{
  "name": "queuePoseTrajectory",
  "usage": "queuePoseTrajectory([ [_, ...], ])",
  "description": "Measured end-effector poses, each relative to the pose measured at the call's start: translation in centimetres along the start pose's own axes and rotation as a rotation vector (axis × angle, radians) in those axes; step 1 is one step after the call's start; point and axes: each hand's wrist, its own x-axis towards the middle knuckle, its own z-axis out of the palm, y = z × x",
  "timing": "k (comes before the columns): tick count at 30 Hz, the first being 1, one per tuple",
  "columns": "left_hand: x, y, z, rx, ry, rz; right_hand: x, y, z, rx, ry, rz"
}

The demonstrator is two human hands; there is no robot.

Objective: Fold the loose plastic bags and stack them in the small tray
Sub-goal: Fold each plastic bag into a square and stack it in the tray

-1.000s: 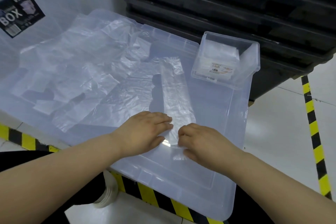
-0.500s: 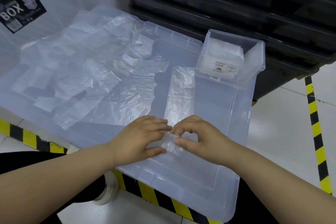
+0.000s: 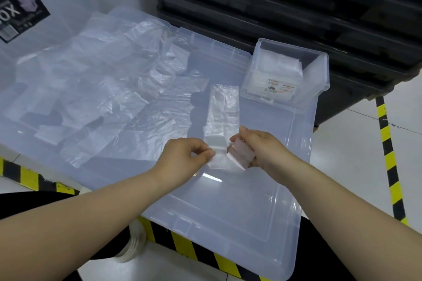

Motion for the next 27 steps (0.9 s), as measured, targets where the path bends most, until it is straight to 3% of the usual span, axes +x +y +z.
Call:
queuePoseTrajectory([
  [3,0.5,0.4,-0.3,0.004,0.008,-0.032,0.1,-0.1,-0.4,0.115,-0.085,0.024],
  [7,0.8,0.7,-0.5,-0.026,-0.016,-0.059,0.0,0.3,-1.1,-0.098,-0.154,-0.066],
  [17,0.8,1.7,-1.2,-0.130,-0.063,-0.110,1.2,0.0,-0.1,-0.348,-0.010,-0.231],
  [21,0.4,1.6,-0.7,0.010,-0.059,-0.053,1.9,-0.3,0.3,-0.397,0.020,-0.216],
  [23,0.2,1.4,-0.3,0.199,0.077,0.056,2.1,-0.4,0.4,-0.406,0.036,-0.210],
  [25,0.2,0.8,-0.1,0.474,0.278,0.349,2.2,-0.5,0.5,-0.409,0.046,-0.205],
  [27,-0.1,0.1,0.2,0.614,0.308,0.664,2.4,-0.6,0.7,-0.413,0.058,-0.194],
])
